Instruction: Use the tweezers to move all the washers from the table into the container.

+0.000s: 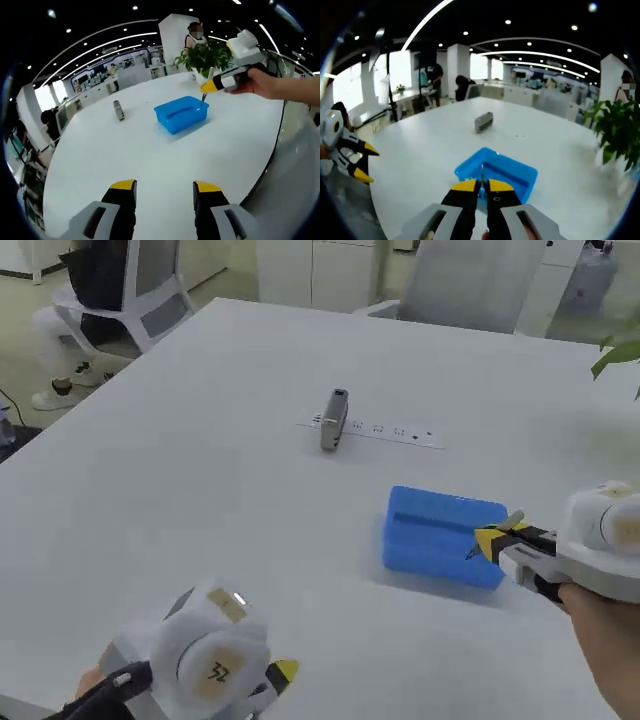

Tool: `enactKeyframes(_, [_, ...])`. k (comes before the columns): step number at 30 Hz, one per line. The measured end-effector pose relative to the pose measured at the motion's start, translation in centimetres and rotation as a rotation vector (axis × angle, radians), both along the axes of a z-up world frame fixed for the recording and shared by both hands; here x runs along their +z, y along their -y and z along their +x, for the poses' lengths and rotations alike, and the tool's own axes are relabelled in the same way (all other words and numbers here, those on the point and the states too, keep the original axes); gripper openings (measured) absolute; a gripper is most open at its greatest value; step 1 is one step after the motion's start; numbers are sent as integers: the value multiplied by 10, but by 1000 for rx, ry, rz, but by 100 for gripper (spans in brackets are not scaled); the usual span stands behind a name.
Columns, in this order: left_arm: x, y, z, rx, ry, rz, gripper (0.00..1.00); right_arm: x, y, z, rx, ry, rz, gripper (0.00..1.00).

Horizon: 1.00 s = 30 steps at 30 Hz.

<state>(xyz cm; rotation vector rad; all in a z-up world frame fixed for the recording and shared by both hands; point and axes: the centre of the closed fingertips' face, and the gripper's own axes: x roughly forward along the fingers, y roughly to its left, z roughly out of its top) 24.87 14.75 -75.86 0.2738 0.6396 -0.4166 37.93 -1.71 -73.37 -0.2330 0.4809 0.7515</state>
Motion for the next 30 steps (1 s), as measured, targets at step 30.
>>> enactKeyframes(30, [87, 145, -2, -684, 5, -384, 19, 0, -49, -132, 547, -128, -67, 3])
